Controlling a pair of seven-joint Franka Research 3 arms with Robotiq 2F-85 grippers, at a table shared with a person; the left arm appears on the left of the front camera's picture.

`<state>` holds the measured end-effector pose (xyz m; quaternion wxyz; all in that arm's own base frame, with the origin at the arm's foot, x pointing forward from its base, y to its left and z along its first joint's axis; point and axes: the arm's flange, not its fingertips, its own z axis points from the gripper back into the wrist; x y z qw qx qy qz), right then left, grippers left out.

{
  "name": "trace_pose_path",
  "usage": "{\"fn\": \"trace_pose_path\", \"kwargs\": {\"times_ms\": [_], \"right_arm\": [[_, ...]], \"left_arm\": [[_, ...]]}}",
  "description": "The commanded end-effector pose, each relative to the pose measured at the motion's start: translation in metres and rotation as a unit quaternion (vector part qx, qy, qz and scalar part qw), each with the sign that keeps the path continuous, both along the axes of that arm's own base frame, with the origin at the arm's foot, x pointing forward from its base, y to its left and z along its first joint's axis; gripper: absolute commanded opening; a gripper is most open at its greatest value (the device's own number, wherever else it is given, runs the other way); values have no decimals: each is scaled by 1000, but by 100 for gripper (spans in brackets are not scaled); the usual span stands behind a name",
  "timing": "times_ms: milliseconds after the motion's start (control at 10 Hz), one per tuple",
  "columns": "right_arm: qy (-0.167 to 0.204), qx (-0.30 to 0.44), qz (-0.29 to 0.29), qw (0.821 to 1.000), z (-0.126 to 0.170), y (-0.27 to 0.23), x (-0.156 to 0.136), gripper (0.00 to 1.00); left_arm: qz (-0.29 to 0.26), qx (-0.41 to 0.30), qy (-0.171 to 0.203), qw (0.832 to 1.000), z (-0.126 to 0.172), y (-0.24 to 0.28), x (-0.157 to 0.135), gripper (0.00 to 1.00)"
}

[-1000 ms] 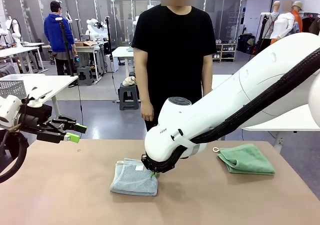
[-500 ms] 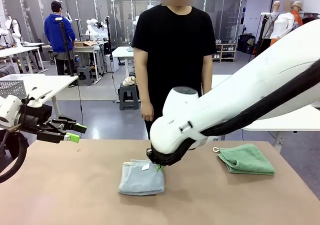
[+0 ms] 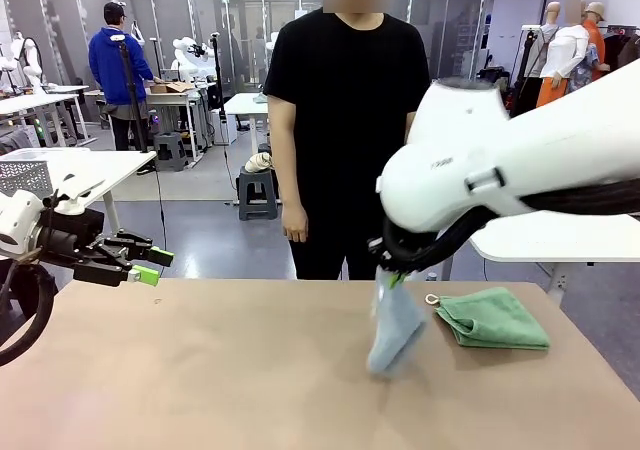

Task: Fold the towels and place them in the basket.
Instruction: Stack the folded Towel with hook on the right side of the table.

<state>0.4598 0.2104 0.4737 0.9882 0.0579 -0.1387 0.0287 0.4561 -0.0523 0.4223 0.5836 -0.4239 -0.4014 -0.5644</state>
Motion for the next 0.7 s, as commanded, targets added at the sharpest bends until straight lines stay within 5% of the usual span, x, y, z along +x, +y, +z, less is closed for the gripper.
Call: {"fn": "trace_pose_path", "kwargs": {"times_ms": [0,600], "right_arm": [[-13,-25,4,1000,31,-14,1,4],[10,-47,-17,999,106,-69,66,4]], "left_arm": [[2,-6,-1,1000,2,0,0,67],[2,-6,-1,1000,2,0,0,67]]}}
